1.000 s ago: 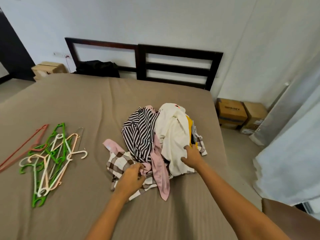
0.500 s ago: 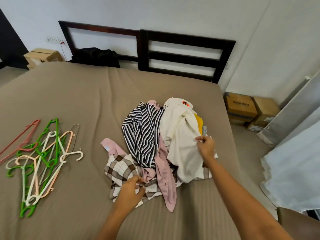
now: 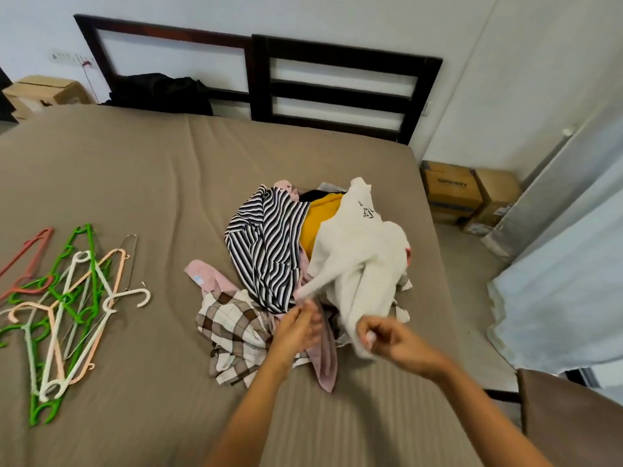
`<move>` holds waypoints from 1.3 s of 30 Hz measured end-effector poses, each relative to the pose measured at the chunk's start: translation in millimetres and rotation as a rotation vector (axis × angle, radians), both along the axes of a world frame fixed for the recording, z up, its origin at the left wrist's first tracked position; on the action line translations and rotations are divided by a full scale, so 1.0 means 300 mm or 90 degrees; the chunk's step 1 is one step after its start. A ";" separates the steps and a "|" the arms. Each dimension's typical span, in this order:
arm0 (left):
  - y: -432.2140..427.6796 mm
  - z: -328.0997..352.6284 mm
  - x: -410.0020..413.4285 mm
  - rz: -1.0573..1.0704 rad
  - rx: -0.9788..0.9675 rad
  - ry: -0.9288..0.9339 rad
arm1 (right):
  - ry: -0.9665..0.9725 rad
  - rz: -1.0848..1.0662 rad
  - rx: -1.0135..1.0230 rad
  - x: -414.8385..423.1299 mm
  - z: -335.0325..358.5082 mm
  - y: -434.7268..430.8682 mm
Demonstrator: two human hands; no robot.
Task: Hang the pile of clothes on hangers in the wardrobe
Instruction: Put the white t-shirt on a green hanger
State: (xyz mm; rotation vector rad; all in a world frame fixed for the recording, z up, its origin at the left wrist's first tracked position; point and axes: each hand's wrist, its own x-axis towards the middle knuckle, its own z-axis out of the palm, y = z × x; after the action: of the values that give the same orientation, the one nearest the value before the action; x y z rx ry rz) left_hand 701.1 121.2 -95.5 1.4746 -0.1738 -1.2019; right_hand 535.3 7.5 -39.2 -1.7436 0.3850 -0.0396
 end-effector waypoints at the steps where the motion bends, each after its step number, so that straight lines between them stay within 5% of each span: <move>1: -0.020 0.012 -0.016 -0.014 -0.012 0.019 | 0.046 0.076 0.025 -0.009 -0.018 0.043; 4: -0.052 0.002 -0.061 -0.067 0.009 0.012 | 0.155 0.275 0.084 -0.043 -0.082 0.118; 7: -0.033 -0.043 -0.142 -0.107 0.032 -0.122 | 0.211 0.412 0.155 -0.102 -0.106 0.137; 9: 0.007 -0.072 -0.202 -0.074 0.000 -0.121 | 0.217 0.185 0.202 -0.147 -0.104 0.120; 12: 0.070 -0.081 -0.237 -0.011 -0.022 -0.081 | 0.269 -0.494 0.184 -0.177 -0.139 0.079; 14: 0.094 -0.056 -0.245 -0.006 -0.040 -0.060 | 0.323 -0.582 0.301 -0.159 -0.170 0.085; 17: 0.140 0.027 -0.272 -0.038 -0.079 -0.049 | 0.178 -0.580 0.582 -0.118 -0.177 0.110; 19: 0.183 0.060 -0.267 -0.097 -0.057 -0.119 | 0.064 -0.666 0.635 -0.110 -0.118 0.114; 22: 0.261 0.090 -0.226 -0.260 0.068 -0.431 | -0.195 -0.735 0.508 -0.138 -0.006 0.110; 25: 0.259 0.131 -0.204 -0.118 0.086 -0.617 | -0.176 -0.523 0.114 -0.173 0.143 0.193; 27: 0.225 0.219 -0.210 -0.068 -0.030 -0.469 | -0.116 -0.286 -0.069 -0.166 0.221 0.291; 30: 0.225 0.287 -0.223 -0.107 -0.115 -0.036 | -0.044 0.045 -0.294 -0.132 0.265 0.410; 32: 0.249 0.314 -0.257 -0.119 -0.078 0.031 | 0.029 0.158 -0.344 -0.149 0.254 0.426; 34: 0.246 0.332 -0.294 -0.114 -0.090 0.055 | -0.015 0.129 -0.311 -0.195 0.252 0.426; 37: 0.271 0.339 -0.327 -0.100 -0.143 0.109 | -0.238 -0.204 -0.320 -0.278 0.226 0.394; 39: 0.286 0.345 -0.344 -0.094 -0.143 0.174 | -0.247 -0.408 -0.373 -0.322 0.208 0.350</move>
State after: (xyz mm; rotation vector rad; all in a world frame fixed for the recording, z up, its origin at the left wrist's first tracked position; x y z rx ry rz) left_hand 597.8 206.9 7.9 1.1060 -0.2262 -1.4405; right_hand 438.8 112.5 23.3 -2.0489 0.6713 -1.0220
